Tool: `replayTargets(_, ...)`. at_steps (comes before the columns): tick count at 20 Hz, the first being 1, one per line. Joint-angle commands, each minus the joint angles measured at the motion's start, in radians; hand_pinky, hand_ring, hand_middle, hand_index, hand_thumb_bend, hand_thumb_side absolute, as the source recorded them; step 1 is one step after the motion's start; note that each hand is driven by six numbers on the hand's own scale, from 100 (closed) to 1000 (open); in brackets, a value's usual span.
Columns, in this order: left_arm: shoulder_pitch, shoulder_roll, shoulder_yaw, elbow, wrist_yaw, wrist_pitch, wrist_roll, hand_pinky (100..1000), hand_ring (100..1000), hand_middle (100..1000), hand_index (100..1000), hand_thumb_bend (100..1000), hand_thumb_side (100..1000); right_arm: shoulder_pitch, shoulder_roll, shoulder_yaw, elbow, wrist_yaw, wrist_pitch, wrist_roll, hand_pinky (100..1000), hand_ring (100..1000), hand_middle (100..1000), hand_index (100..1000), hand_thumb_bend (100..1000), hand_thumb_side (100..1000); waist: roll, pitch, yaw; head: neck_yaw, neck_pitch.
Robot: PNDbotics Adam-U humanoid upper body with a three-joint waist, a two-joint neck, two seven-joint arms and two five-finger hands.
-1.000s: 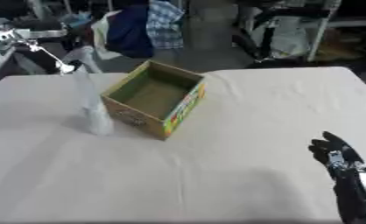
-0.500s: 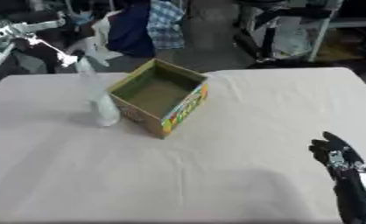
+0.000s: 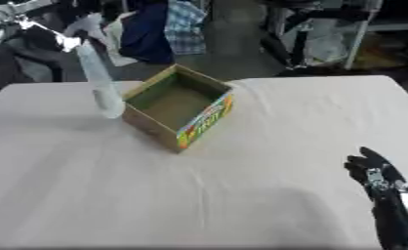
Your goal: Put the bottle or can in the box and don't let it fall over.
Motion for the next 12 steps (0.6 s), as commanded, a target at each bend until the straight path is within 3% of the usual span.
replayTargets(1, -0.037, 0.044, 0.032, -0.028, 0.003, 0.007, 0.032, 628, 451, 407, 482, 100, 225, -0.007, -0.009, -0.001, -0.012, -0.003, 0.000, -0.001, 892, 799, 728, 877, 100, 719, 0.000, -0.014, 0.000, -0.004, 0.005)
replayTargets(12, -0.119, -0.020, 0.029, -0.025, -0.009, 0.040, 0.120, 623, 442, 398, 476, 100, 230, -0.010, -0.011, 0.003, -0.011, -0.004, 0.001, 0.003, 892, 799, 728, 877, 100, 716, -0.003, -0.015, 0.000, 0.003, 0.005)
